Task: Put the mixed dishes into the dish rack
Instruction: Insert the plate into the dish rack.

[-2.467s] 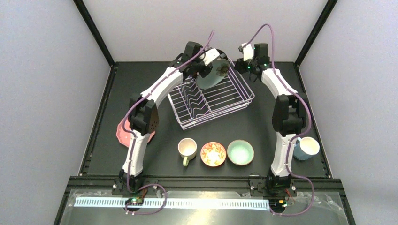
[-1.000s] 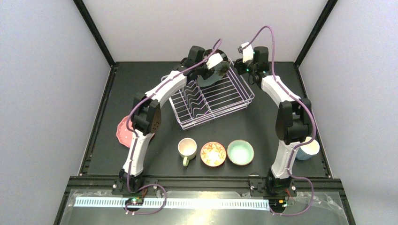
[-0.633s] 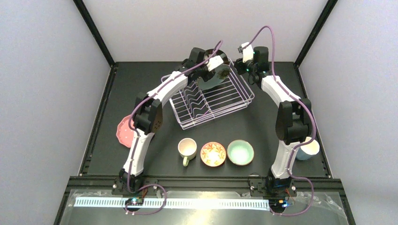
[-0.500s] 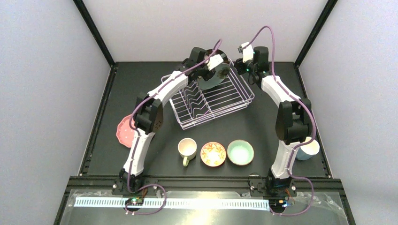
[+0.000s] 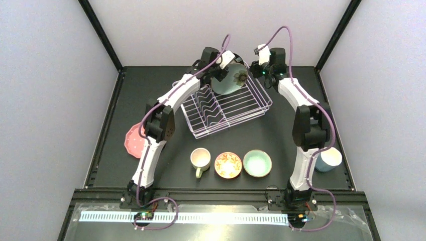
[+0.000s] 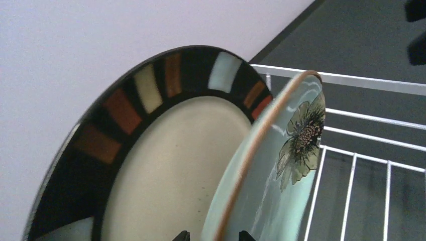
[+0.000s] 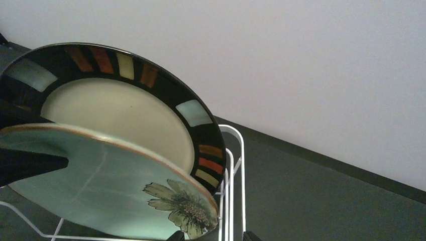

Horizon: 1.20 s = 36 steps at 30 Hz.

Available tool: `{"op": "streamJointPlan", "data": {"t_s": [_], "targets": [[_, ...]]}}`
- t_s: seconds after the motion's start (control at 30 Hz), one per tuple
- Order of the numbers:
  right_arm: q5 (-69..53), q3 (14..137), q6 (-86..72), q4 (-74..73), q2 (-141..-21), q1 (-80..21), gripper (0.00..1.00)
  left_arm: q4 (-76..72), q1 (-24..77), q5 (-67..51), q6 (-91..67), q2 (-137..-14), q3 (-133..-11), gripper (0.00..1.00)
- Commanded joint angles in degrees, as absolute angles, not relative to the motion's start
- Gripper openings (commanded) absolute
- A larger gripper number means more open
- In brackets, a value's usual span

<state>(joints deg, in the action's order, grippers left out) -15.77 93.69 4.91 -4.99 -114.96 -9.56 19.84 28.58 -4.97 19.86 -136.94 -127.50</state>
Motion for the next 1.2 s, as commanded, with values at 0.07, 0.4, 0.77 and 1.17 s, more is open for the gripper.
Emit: {"op": "streamJointPlan", "data": {"t_s": [0.07, 0.4, 0.77, 1.17], "targets": [[-16.11, 99.27, 4.0, -8.18, -117.74, -9.51, 0.68, 18.38, 26.85, -1.91, 14.11, -138.64, -130.95, 0.54], [-16.2, 104.37, 3.5, -10.92, -120.92, -9.57, 0.68, 17.58, 26.28, 1.54, 8.82, -138.75, -133.66, 0.55], [-16.41, 109.02, 2.34, -13.02, -119.1, -11.58, 0.68, 21.49, 26.33, 8.24, -9.21, -129.44, -133.26, 0.54], [-17.29, 125.54, 3.8, -30.47, -121.01, -28.5, 0.68, 36.4, 25.69, 32.71, -32.36, -97.8, -109.69, 0.55]]}}
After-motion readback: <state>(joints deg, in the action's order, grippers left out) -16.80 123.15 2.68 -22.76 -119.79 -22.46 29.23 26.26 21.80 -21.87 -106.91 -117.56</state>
